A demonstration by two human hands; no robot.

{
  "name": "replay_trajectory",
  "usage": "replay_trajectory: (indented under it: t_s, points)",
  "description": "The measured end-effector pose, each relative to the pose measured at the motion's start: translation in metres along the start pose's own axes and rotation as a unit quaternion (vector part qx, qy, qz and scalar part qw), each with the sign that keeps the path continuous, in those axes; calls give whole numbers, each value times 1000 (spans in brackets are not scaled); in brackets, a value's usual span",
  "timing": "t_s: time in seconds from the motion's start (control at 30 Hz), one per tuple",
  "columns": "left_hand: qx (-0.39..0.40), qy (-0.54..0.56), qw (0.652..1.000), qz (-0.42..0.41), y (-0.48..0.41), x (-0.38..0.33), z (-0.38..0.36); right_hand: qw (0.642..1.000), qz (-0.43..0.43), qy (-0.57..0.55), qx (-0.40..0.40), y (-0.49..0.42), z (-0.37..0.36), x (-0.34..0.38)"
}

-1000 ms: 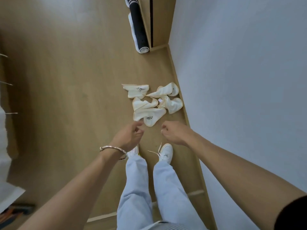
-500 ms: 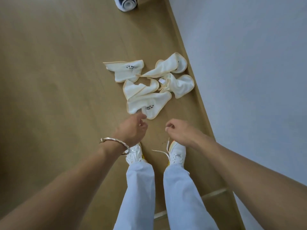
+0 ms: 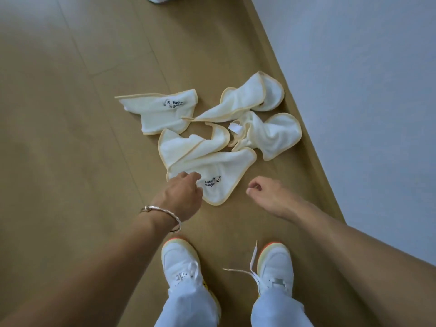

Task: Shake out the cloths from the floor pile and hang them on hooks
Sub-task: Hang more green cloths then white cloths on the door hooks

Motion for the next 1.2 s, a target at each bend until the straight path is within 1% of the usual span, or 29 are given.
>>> replay_trajectory:
  t_s: [0.07, 0.17, 0.27, 0.37, 0.4, 0.47, 0.53, 0.6, 0.67, 0.73, 0.8, 0.9, 1.07, 1.2]
  points:
    - [-4, -14, 1000, -9, -22, 8, -7, 1000, 7, -12, -19, -26, 3, 4]
    - [-4, -33, 999, -25, -46, 16, -18, 998, 20, -2, -68, -66, 9, 13]
    - [0, -49, 998, -44, -60, 21, -28, 993, 23, -60, -98, -101, 14, 21]
    - [11, -52, 997, -51, -62, 25, -32, 984, -15, -158, -75, -121, 14, 22]
    - [16, -53, 997, -50, -61, 26, -31, 984, -32, -163, -68, -122, 12, 22]
    - [20, -53, 997, -45, -57, 28, -26, 989, -38, -132, -59, -121, 8, 23]
    - [23, -46, 998, -37, -51, 25, -19, 994, -10, -96, -60, -105, 8, 26]
    - [21, -42, 998, -31, -39, 16, -9, 993, 30, -107, -49, -81, 11, 30]
    - [18, -43, 999, -28, -23, 2, 5, 989, 66, -129, -16, -46, 21, 37]
    - [13, -39, 999, -27, -5, -15, 24, 985, 95, -144, 18, -9, 35, 45]
    - [5, -38, 999, -35, 13, -35, 51, 979, 116, -167, 30, 30, 58, 54]
    - [-16, -39, 997, -59, 40, -69, 104, 971, 147, -184, 26, 93, 101, 69]
    - [-74, -24, 990, -118, 93, -144, 206, 962, 209, -173, 23, 215, 184, 99]
    - [-147, -14, 976, -158, 146, -206, 293, 950, 269, -157, 18, 330, 259, 122]
Point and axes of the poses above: each hand's wrist, its own y-axis away from the middle knuckle, its own z-axis out of the back of the hand, x = y × z, the point moved 4 cm from there along -y, towards the middle knuckle, and after that the axes turned 13 degrees about -z, right-handed, at the moved point
